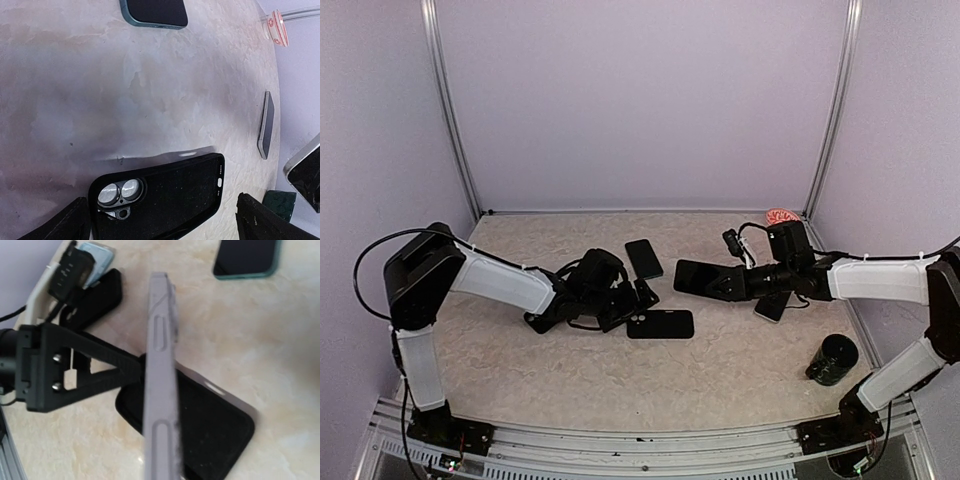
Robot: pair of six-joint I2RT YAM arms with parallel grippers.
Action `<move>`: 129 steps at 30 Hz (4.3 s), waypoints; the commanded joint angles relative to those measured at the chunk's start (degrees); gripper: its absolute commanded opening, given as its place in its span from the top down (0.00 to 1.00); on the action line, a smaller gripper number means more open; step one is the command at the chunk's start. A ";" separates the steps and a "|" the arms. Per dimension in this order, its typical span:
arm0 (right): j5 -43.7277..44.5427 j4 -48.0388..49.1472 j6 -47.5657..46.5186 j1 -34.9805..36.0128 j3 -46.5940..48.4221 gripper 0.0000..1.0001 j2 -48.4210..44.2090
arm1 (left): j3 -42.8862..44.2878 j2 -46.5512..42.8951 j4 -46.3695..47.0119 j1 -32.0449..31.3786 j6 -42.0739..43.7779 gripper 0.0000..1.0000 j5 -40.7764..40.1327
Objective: Put the phone into the phone case
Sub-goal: Move the phone case to the center of the board, then install the phone on the phone case.
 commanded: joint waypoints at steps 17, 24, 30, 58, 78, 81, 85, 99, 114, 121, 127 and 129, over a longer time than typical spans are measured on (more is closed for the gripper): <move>-9.35 -1.07 2.68 -4.60 1.72 1.00 4.60 | -5.78 -9.10 10.17 3.94 6.86 0.01 -4.17; -18.05 -1.28 8.26 -4.51 4.72 1.00 9.01 | -10.45 -15.78 12.06 5.06 9.11 0.01 -4.88; -20.35 0.08 11.96 -4.52 6.36 1.00 12.41 | -9.27 -12.46 13.92 3.74 11.55 0.01 -0.40; -22.83 -1.52 10.58 1.09 14.62 1.00 24.67 | -9.85 -2.73 23.09 1.74 7.34 0.01 5.44; -24.97 -0.75 11.01 3.66 15.55 1.00 28.99 | -10.67 -1.85 22.77 0.09 6.57 0.01 3.86; -24.97 -0.85 11.02 3.66 15.65 1.00 29.16 | -10.75 -1.93 22.02 -0.28 6.51 0.01 2.87; -25.14 -0.73 11.23 3.59 15.61 1.00 29.75 | -11.00 -1.93 21.21 -0.59 6.33 0.01 1.39; -28.25 1.83 13.95 3.65 15.07 1.00 33.21 | -11.45 -2.58 18.88 -0.93 5.68 0.01 -1.23; -26.46 4.83 20.95 3.33 12.43 1.00 33.47 | -10.12 -0.32 19.30 -3.21 3.56 0.01 -3.41; -25.75 9.18 25.65 3.22 9.85 1.00 30.82 | -10.15 0.21 19.84 -3.76 2.92 0.01 -2.83; -26.32 14.48 30.69 3.13 6.97 1.00 31.23 | -10.39 0.53 20.42 -4.33 2.33 0.01 -2.47; -26.00 15.05 31.25 3.07 6.31 1.00 31.46 | -10.58 0.46 20.63 -4.50 2.09 0.01 -2.44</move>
